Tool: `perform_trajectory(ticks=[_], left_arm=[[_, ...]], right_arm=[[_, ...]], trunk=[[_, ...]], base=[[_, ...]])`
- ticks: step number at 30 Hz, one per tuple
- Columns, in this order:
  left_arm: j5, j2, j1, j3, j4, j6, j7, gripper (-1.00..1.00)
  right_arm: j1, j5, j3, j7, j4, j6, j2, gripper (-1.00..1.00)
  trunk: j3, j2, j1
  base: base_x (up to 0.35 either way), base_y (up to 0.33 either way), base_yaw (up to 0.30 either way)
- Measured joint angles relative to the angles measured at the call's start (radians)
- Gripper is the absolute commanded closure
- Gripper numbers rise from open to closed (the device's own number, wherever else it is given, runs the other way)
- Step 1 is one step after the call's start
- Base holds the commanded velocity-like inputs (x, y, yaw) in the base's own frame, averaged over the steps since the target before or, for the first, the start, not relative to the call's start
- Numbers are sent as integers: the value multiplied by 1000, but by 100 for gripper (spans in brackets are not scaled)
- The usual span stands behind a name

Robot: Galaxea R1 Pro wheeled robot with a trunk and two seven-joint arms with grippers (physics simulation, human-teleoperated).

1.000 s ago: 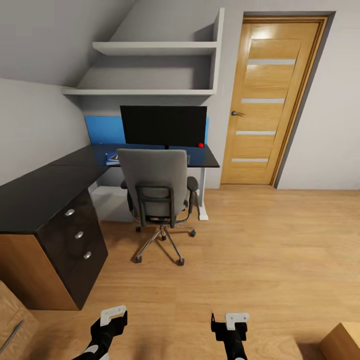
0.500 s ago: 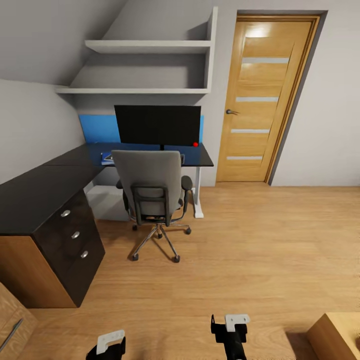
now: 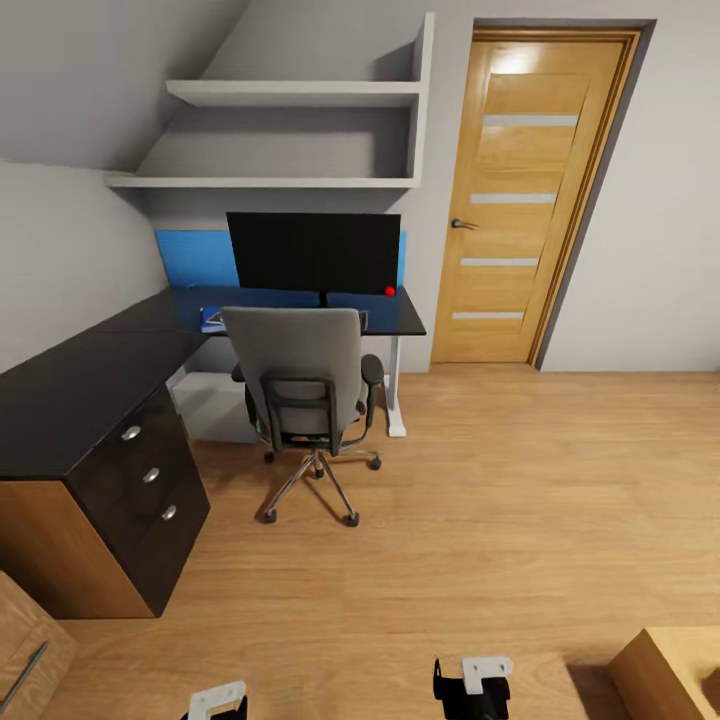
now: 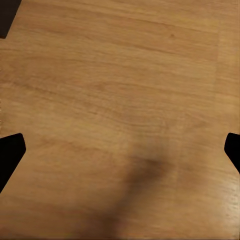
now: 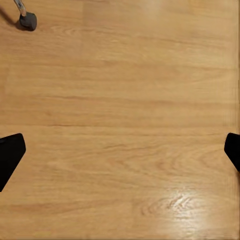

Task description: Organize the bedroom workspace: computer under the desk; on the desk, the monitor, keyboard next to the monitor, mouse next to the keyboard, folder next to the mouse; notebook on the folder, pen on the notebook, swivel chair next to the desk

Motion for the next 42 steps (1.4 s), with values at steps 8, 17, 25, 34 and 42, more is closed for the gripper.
perform_trajectory(ticks=[8,17,25,34,42], left_arm=[[-1,2,46,0,0,3,-2,-100],[-1,7,68,-1,0,4,0,-100],[-1,7,69,-1,0,9,3,-100],[-1,5,69,-2,0,15,0,-100],[0,2,69,-2,0,15,-1,-100]], right_arm=[[8,1,0,0,1,0,-18,-100],[8,2,3,0,1,0,-67,-100],[9,1,6,11,1,0,-59,-100],[10,-1,4,16,1,1,-35,-100],[11,0,3,17,1,1,-31,-100]], trunk=[[25,56,-31],[53,119,-65],[78,175,-96],[91,203,-111],[91,203,-111]], base=[[0,0,0],[0,0,0],[0,0,0],[0,0,0],[0,0,0]])
